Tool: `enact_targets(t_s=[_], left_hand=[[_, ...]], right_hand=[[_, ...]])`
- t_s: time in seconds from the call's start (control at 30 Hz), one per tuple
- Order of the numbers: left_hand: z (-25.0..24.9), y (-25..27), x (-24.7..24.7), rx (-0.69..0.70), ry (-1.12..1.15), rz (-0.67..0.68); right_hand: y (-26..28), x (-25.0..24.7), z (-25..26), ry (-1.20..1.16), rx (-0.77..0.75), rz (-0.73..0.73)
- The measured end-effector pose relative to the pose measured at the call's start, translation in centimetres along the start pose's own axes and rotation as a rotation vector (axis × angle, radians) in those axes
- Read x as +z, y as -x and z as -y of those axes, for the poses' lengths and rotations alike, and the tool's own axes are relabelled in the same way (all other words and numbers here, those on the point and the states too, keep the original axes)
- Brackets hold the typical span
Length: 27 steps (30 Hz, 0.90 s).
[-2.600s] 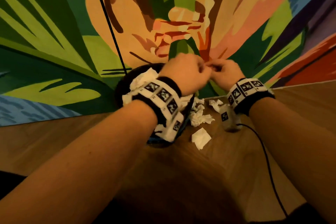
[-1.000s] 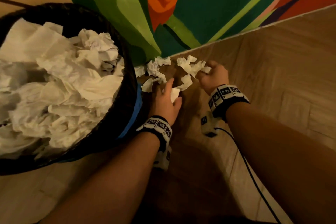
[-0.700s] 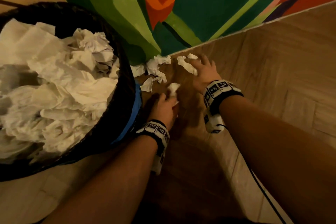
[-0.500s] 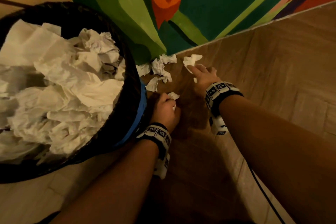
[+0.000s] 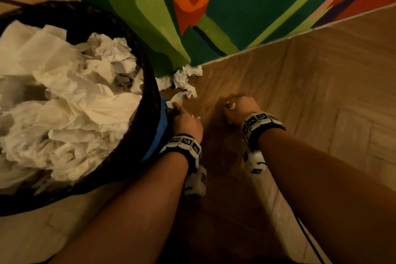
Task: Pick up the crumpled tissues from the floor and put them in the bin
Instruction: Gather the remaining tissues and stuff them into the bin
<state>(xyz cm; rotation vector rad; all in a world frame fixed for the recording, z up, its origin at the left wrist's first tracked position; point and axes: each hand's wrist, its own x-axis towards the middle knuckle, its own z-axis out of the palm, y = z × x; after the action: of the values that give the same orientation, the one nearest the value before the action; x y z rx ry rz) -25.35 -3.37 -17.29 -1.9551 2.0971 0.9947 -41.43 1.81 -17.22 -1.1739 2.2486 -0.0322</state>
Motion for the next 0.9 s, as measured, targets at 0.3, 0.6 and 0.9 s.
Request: enact_targets(t_s=[0.3, 0.6, 0.9], left_hand=[[2.0, 0.1, 1.1, 0.369, -0.221, -0.046], [2.5, 1.3, 1.0, 0.388, -0.079, 0.025], [2.7, 1.5, 0.2, 0.238, 0.136, 0.057]], right_hand=[[-1.9, -3.1, 4.9, -0.149, -0.248, -0.068], [-4.6, 0.1, 9.8, 0.087, -0.407, 0.047], [-4.9, -0.8, 6.7, -0.146, -0.168, 0.082]])
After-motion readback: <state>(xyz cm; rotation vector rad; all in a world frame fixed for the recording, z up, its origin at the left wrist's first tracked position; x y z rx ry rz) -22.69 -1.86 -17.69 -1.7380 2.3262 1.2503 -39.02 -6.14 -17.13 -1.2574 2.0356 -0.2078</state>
